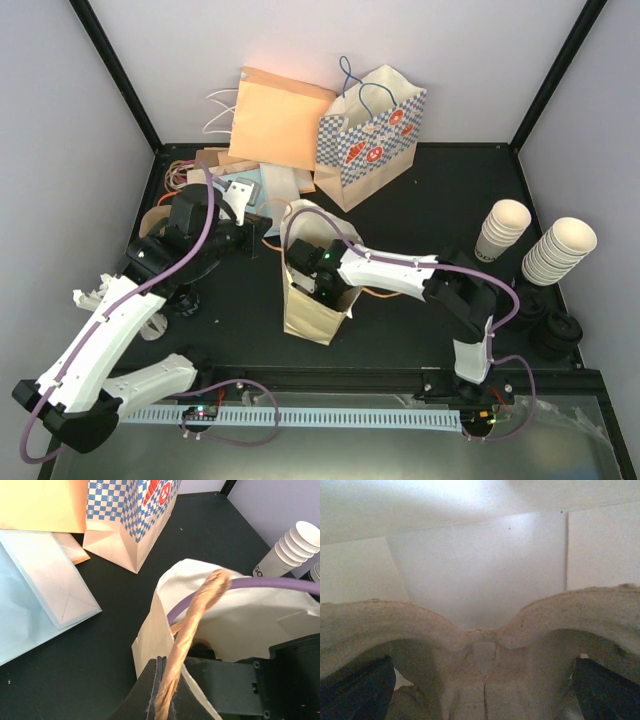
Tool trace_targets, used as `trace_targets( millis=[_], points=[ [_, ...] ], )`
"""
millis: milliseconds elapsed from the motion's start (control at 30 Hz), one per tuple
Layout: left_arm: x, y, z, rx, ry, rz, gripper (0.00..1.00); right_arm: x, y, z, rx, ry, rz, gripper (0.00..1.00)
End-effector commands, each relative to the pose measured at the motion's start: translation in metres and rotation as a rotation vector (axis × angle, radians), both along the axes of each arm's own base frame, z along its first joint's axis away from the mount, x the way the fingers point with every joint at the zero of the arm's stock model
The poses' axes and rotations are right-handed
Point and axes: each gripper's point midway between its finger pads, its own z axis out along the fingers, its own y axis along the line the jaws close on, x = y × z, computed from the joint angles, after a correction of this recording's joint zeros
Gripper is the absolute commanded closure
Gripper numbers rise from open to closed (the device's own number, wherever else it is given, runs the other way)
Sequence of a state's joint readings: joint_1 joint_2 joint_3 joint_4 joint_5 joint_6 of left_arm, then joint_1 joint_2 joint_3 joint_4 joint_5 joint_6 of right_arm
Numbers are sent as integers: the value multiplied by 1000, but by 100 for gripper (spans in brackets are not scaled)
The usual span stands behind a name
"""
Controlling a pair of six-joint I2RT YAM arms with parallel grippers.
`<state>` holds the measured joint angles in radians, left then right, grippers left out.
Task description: Pack the takeout coffee
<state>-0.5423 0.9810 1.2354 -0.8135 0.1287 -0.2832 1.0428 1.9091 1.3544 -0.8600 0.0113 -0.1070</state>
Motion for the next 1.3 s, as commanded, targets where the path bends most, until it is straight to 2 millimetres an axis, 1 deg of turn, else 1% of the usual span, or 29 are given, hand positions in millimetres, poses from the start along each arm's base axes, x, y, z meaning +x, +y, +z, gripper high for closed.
trace_targets(
  millis=[0, 133, 233, 367, 500, 600, 700, 833, 933, 1100, 1267],
  points=[
    [-2, 1, 10, -19, -36, -13, 98, 8, 2, 35, 23, -61, -1, 0],
    [-1, 0, 7, -16, -33, -15, 98, 9, 2, 42, 21, -69, -1, 0],
    [-1, 1, 5, -12, -31, -13, 98, 9, 1, 43, 18, -66, 5, 0],
    [1, 7, 3, 17, -37, 14, 98, 8, -2, 43, 15, -71, 10, 0],
    [8, 16, -5, 52, -22, 50, 98, 6, -5, 44, 23, -81, 17, 0],
    [10, 17, -14, 62, -1, 56, 98, 7, -7, 49, 36, -97, 13, 0],
    [11, 13, -19, 52, 15, 40, 98, 7, -8, 54, 46, -107, 10, 0],
    [8, 2, -13, 6, 10, -15, 98, 9, -7, 58, 48, -115, 11, 0],
    [7, -1, -11, -5, 4, -31, 98, 11, -5, 62, 49, -121, 9, 0],
    [7, -1, -10, -2, 1, -35, 98, 15, -4, 77, 53, -146, 12, 0],
    [7, -2, -8, -3, -6, -37, 98, 20, -3, 100, 68, -182, 11, 0]
  ],
)
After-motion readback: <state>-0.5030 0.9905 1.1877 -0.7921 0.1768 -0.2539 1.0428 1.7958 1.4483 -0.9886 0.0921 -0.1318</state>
